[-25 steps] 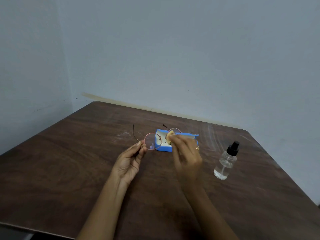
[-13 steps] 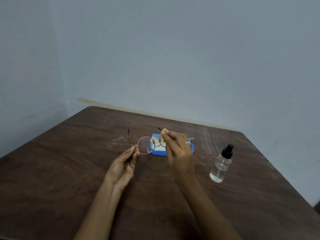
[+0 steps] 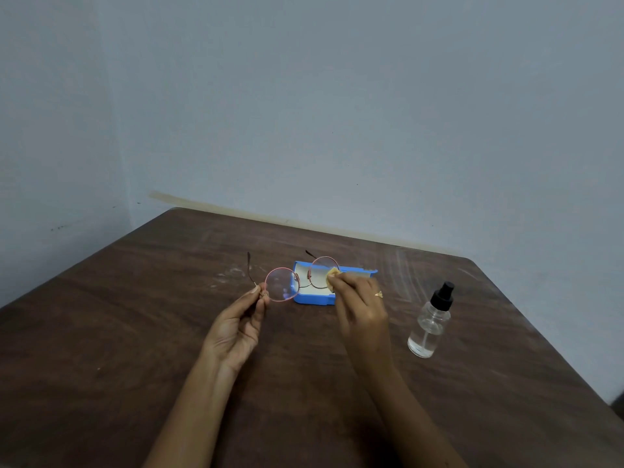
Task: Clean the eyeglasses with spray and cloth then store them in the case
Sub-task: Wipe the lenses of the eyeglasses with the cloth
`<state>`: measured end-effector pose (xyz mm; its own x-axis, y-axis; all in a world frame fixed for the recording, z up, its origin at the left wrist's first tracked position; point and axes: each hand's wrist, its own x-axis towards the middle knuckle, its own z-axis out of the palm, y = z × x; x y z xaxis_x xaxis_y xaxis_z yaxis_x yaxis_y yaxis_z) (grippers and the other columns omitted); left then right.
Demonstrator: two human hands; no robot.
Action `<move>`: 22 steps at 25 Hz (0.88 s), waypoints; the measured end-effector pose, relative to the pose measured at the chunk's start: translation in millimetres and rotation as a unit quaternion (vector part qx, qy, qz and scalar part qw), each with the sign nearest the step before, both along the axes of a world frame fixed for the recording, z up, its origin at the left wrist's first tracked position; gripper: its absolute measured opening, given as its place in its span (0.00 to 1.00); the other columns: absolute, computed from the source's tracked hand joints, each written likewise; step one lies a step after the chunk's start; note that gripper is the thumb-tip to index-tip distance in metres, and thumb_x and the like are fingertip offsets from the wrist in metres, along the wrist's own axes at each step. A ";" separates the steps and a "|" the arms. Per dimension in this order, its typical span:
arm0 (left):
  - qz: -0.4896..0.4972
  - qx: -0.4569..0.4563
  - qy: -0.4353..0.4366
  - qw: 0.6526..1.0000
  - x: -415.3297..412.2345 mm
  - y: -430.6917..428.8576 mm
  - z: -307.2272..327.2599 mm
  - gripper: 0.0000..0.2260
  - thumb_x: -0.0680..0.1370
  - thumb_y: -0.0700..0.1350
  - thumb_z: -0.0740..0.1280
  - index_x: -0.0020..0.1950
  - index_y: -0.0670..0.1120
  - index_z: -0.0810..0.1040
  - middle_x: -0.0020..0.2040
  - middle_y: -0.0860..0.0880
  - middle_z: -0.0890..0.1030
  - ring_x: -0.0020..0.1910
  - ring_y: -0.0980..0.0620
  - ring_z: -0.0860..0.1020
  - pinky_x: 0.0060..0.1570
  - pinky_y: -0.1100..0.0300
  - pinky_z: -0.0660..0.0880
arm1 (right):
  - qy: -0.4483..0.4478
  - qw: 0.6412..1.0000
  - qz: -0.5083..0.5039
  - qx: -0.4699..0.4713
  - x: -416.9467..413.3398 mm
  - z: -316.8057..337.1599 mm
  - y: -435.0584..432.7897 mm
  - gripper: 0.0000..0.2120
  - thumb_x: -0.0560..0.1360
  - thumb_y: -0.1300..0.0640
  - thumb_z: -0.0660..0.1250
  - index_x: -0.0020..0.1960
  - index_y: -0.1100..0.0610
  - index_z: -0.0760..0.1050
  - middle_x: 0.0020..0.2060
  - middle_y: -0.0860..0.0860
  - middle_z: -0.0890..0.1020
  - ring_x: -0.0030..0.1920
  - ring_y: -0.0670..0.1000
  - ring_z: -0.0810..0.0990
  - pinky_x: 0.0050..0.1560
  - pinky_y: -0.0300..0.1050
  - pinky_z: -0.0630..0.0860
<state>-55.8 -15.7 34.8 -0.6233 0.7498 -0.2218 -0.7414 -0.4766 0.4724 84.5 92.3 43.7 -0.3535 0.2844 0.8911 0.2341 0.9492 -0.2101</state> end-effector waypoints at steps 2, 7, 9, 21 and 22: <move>-0.002 0.003 0.009 1.000 1.3 -0.6 0.0 0.15 0.73 0.33 0.61 0.30 0.38 0.82 0.27 0.46 0.82 0.24 0.55 0.80 0.24 0.71 0.75 | 0.008 1.000 -0.012 -0.018 -3.1 6.2 -2.1 0.12 0.68 0.73 0.68 0.51 0.67 0.79 0.46 0.59 0.83 0.51 0.50 0.77 0.52 0.42 0.73; 0.004 -0.001 0.034 0.999 0.2 -0.9 0.3 0.17 0.74 0.33 0.61 0.29 0.39 0.82 0.27 0.47 0.82 0.24 0.56 0.79 0.24 0.71 0.75 | 0.026 0.996 -0.022 -0.082 -16.8 19.6 -12.5 0.11 0.70 0.71 0.67 0.52 0.67 0.79 0.46 0.60 0.83 0.49 0.56 0.81 0.50 0.42 0.76; 0.005 -0.001 0.038 0.999 0.7 -0.5 -0.6 0.18 0.75 0.33 0.60 0.28 0.39 0.82 0.27 0.47 0.82 0.24 0.56 0.79 0.24 0.71 0.75 | 0.045 0.993 -0.021 -0.110 -21.3 22.8 -15.5 0.11 0.71 0.70 0.66 0.53 0.66 0.78 0.46 0.60 0.82 0.49 0.56 0.81 0.50 0.46 0.79; -0.012 0.009 0.051 0.999 3.2 -1.8 0.0 0.07 0.63 0.35 0.64 0.29 0.39 0.82 0.27 0.46 0.82 0.26 0.55 0.80 0.26 0.71 0.75 | -0.021 1.000 -0.005 0.004 -18.6 2.7 -23.6 0.11 0.68 0.70 0.67 0.50 0.64 0.79 0.45 0.57 0.84 0.49 0.53 0.81 0.50 0.44 0.79; -0.012 0.009 0.049 0.999 3.1 -1.9 0.3 0.07 0.63 0.35 0.64 0.29 0.39 0.82 0.27 0.46 0.82 0.26 0.55 0.80 0.26 0.71 0.76 | -0.026 1.000 -0.006 -0.001 -16.6 1.4 -23.4 0.12 0.68 0.71 0.68 0.50 0.64 0.79 0.45 0.57 0.84 0.48 0.54 0.82 0.49 0.45 0.80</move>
